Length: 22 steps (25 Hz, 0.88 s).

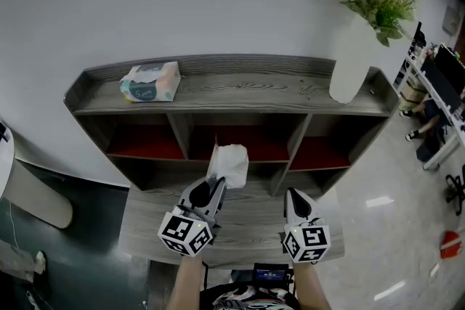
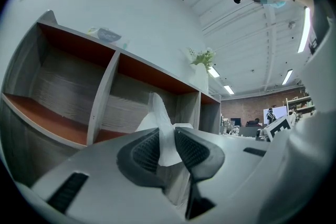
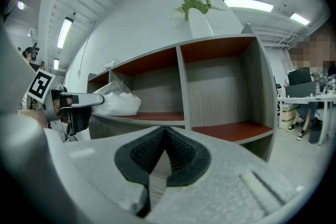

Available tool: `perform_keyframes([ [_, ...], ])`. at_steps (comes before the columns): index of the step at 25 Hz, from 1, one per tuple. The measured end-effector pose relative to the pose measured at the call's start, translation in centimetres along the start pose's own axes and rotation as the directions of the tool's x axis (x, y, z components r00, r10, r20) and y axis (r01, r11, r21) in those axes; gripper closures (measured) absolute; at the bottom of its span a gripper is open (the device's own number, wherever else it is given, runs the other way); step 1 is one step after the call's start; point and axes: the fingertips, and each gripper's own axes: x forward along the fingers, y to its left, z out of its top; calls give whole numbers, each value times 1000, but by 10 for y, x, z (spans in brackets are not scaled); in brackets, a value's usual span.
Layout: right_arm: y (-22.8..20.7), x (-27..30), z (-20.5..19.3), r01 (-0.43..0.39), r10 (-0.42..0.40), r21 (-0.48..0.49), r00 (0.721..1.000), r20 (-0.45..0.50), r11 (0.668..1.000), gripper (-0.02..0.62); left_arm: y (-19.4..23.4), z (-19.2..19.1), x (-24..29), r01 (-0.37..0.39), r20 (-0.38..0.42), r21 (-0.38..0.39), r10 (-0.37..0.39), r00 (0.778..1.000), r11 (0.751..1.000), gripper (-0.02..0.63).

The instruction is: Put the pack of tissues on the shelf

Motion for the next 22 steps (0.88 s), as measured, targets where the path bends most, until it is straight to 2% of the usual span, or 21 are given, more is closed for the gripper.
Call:
perform_keyframes([
  [6,-1,12,5,-13,13,-11,1000,4,1000,594,10,3,11,3,4,0,-3,1000,1000,532],
  [11,0,17,6,-45,45,18,999,20,999,594,18,-1,19,-1,-4,-6,1,1000,1000,532],
  [22,-13,33,1,-18,18,9,1000,-11,1000,594,31,-9,37,-13,-23,-17,12,1000,1000,532],
])
